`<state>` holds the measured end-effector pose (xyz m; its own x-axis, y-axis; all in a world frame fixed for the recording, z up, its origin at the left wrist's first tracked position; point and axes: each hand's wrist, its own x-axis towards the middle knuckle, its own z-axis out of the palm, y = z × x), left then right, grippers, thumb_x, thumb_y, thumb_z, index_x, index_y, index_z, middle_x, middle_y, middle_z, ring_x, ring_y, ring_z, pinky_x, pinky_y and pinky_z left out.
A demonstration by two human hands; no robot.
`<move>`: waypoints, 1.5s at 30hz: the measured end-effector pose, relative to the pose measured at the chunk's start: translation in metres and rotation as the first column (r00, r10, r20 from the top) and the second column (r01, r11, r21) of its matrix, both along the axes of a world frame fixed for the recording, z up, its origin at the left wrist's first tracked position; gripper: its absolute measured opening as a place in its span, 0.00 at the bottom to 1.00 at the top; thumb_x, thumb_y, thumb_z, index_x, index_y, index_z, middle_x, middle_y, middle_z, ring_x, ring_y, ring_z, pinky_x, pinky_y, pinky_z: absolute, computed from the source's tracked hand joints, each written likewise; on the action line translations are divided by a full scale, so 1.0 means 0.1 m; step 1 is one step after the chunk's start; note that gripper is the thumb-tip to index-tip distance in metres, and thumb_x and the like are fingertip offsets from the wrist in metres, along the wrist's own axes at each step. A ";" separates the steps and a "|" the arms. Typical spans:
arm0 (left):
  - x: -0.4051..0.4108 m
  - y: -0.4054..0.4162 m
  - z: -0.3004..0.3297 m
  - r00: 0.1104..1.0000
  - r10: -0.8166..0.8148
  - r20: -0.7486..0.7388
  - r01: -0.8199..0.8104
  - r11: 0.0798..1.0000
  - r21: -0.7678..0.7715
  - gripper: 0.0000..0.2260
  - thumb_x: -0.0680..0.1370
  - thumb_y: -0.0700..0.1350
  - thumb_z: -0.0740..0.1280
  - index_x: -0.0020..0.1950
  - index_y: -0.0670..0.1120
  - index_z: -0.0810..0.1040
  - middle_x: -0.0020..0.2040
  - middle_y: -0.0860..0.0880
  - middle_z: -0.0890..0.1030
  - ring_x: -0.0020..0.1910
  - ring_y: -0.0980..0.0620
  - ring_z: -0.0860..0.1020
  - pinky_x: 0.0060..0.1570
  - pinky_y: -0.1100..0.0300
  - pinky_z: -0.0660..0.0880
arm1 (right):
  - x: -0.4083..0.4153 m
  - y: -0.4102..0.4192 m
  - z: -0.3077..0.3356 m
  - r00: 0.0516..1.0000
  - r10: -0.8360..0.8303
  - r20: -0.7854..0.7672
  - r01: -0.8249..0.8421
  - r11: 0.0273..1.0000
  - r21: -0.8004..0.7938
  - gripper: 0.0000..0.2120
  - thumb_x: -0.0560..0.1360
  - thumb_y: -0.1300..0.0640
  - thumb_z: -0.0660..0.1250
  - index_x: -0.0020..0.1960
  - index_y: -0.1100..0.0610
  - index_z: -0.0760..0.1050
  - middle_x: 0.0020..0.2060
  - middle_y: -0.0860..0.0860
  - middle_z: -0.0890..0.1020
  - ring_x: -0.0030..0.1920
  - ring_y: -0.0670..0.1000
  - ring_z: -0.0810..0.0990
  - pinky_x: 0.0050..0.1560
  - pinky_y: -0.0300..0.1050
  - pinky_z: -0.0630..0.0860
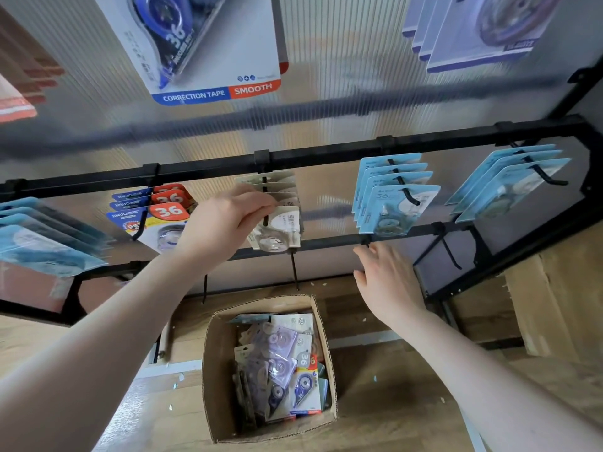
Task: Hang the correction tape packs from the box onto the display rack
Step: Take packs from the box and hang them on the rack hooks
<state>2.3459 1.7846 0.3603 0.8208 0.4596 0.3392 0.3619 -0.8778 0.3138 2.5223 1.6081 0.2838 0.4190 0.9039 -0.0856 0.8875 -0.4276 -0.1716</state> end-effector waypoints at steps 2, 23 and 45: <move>-0.01 -0.02 -0.02 0.999 0.033 0.018 -0.034 0.998 0.052 0.13 0.79 0.47 0.60 0.52 0.42 0.82 0.47 0.45 0.80 0.42 0.45 0.80 0.34 0.52 0.78 | 0.00 -0.02 0.01 1.000 0.007 0.002 -0.007 1.000 0.000 0.19 0.79 0.51 0.59 0.69 0.53 0.65 0.63 0.53 0.71 0.62 0.52 0.70 0.61 0.44 0.69; -0.99 -0.53 -0.45 0.947 0.308 -0.093 -0.309 0.951 0.000 0.23 0.76 0.53 0.58 0.66 0.42 0.72 0.64 0.42 0.74 0.61 0.44 0.71 0.58 0.50 0.70 | -0.47 -0.09 0.14 0.999 0.039 0.019 -0.038 0.998 -0.055 0.23 0.80 0.49 0.57 0.73 0.54 0.60 0.68 0.55 0.67 0.66 0.54 0.69 0.64 0.45 0.67; -1.56 -0.97 -3.06 0.875 0.387 -0.292 -0.437 0.890 -0.132 0.31 0.76 0.64 0.53 0.67 0.43 0.72 0.67 0.43 0.72 0.66 0.43 0.71 0.63 0.48 0.70 | -0.90 -0.07 -1.78 0.987 0.155 -0.045 -0.157 0.986 -0.051 0.23 0.78 0.51 0.61 0.71 0.55 0.64 0.68 0.56 0.68 0.68 0.57 0.67 0.68 0.49 0.63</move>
<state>2.1902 1.6877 0.0544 0.5879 0.8087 0.0211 0.7658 -0.5648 0.3074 2.4326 1.6011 0.1062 0.2681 0.9516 -0.1503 0.9370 -0.2938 -0.1891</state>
